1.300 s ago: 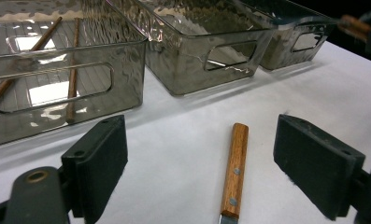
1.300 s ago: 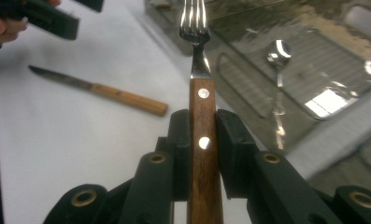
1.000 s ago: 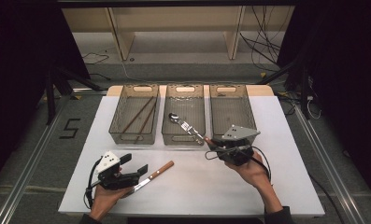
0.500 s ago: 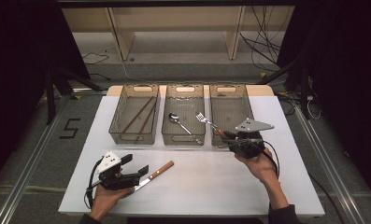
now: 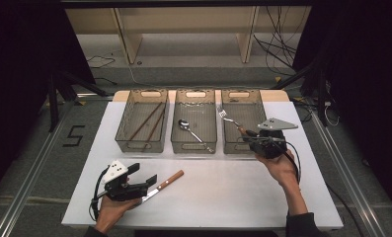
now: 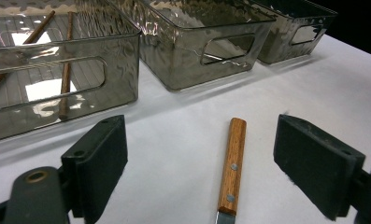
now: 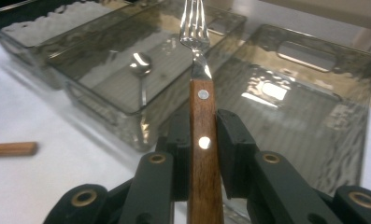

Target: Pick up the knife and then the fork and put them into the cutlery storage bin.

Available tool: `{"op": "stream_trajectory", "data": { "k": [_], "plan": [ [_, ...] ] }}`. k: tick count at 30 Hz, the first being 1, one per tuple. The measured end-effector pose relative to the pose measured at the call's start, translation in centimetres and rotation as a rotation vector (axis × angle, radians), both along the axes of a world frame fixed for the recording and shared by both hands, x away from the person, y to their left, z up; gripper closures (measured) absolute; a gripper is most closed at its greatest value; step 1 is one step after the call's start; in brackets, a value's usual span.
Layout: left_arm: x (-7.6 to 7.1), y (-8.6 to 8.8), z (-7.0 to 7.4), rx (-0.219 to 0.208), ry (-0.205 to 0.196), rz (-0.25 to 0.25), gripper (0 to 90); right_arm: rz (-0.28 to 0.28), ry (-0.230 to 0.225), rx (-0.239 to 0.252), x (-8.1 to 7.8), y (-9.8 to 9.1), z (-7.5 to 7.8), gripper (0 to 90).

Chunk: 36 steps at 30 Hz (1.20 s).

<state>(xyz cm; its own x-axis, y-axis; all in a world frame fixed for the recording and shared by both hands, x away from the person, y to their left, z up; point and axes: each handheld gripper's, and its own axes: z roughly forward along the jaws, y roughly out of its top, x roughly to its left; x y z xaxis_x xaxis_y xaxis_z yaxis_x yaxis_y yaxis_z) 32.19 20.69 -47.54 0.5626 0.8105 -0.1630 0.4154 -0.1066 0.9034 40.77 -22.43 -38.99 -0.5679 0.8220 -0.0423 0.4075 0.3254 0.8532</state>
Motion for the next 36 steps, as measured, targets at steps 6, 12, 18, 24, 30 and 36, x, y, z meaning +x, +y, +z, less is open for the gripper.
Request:
{"op": "stream_trajectory", "data": {
  "k": [6, 12, 18, 24, 30, 36],
  "plan": [
    [0.0, 0.0, 0.0, 0.0, 0.0, -0.001, 17.4, -0.062, 0.007, 0.004, 1.7, -0.6, 0.4, 76.8],
    [0.0, 0.0, 0.0, -0.003, 0.0, 0.001, 17.4, -0.12, 0.025, -0.01, 3.6, -0.8, 0.7, 76.8],
    [0.0, 0.0, 0.0, -0.003, 0.0, 0.001, 17.4, -0.158, 0.047, -0.025, 5.0, -0.5, 0.6, 76.7],
    [0.0, 0.0, 0.0, -0.004, 0.0, 0.001, 17.4, -0.177, 0.064, -0.034, 6.1, 0.1, 0.2, 76.7],
    [0.0, 0.0, 0.0, -0.004, -0.001, 0.0, 17.4, -0.201, 0.071, -0.043, 7.2, 0.6, -0.2, 76.7],
    [0.0, 0.0, 0.0, -0.006, -0.001, -0.001, 17.4, -0.219, 0.079, -0.054, 7.9, 1.2, -0.5, 76.7]
  ]
}}
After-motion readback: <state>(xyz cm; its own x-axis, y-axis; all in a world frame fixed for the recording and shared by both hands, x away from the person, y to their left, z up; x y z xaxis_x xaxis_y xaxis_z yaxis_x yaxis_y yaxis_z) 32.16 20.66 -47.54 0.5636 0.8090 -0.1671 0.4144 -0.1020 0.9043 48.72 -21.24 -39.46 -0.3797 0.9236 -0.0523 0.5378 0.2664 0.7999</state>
